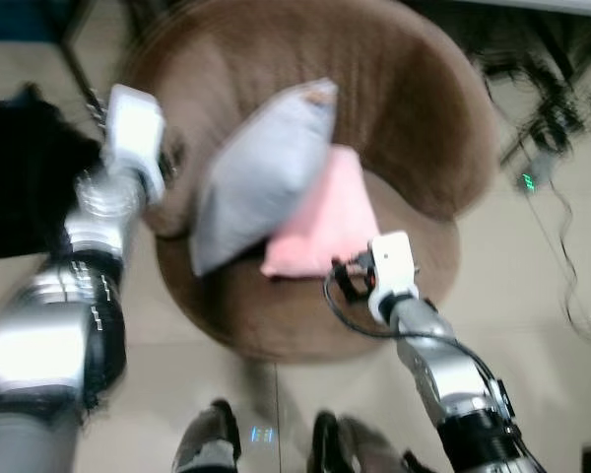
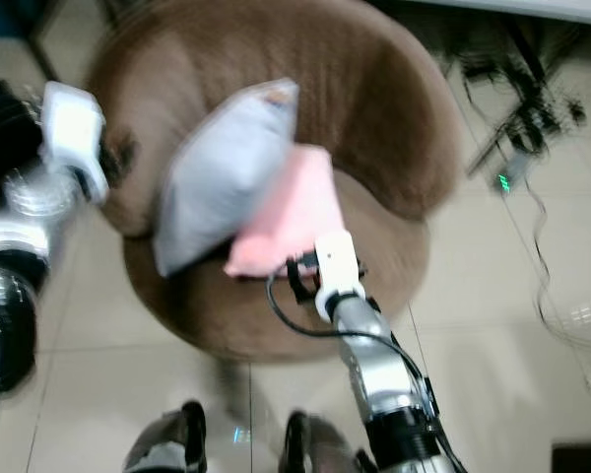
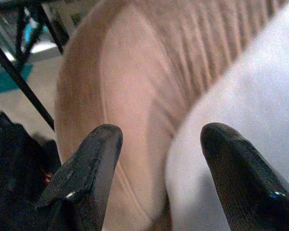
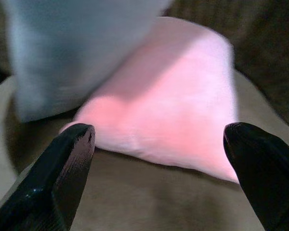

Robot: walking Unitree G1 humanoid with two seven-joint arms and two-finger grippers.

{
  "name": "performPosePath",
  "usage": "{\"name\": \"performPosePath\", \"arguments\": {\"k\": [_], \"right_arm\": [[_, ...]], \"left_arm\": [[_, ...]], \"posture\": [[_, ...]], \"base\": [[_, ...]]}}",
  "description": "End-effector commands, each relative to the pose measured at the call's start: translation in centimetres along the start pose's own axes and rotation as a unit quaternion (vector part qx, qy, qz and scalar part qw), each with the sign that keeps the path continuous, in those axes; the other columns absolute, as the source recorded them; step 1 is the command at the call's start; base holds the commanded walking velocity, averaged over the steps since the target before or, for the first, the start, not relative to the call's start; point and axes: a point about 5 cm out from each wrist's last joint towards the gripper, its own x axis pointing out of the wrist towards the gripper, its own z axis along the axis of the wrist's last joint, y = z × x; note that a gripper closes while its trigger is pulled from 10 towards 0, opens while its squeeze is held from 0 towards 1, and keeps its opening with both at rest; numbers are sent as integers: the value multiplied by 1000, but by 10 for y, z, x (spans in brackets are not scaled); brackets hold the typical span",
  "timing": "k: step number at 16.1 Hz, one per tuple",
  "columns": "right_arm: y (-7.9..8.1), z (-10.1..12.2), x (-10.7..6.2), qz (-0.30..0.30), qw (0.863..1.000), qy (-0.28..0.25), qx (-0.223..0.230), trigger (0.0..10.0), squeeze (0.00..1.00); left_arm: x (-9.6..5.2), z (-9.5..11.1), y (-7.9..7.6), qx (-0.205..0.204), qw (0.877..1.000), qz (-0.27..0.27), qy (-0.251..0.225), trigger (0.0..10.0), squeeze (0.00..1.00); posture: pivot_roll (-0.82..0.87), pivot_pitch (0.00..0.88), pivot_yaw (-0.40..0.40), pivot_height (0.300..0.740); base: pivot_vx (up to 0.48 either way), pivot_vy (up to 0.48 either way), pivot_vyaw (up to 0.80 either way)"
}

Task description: Move the pillow to the sofa from floor

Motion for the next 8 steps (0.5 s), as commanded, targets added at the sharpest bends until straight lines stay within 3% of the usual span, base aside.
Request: {"name": "performPosePath", "arguments": {"k": [1,2,3,4,5,6,7,8], "right_arm": [[-4,-22,-8,28,999,37,-1,10000,392],[-7,-39,-17,55,996,69,5,10000,396],[-12,-50,-25,71,994,83,10,10000,392],[-18,-58,-42,90,992,83,14,10000,396],[-22,-61,-53,98,992,78,21,10000,392],[-23,-58,-62,93,994,47,41,10000,396],[-24,-56,-71,78,996,15,46,10000,392],[-22,-61,-77,68,997,8,18,10000,392]], "left_arm": [[-12,-31,-17,-28,999,-38,15,10000,0],[-37,-75,-33,-58,995,-59,57,10000,0],[-59,-99,-48,-65,992,-88,70,10000,0],[-88,-112,-64,-109,987,-108,57,10000,0],[-105,-110,-73,-135,983,-122,38,10000,0],[-115,-104,-72,-118,984,-130,14,10000,0],[-124,-101,-70,-134,984,-118,5,10000,0],[-134,-106,-69,-129,985,-117,10,10000,0]], "posture": [[29,85,-99,740],[41,81,-103,740],[44,81,-103,740],[48,79,-110,740],[49,76,-110,740],[51,75,-108,740],[48,71,-112,740],[45,56,-113,740]], "base": [[0,0,0],[0,0,0],[0,0,0],[0,0,0],[0,0,0],[0,0,0],[0,0,0],[0,0,0]]}}
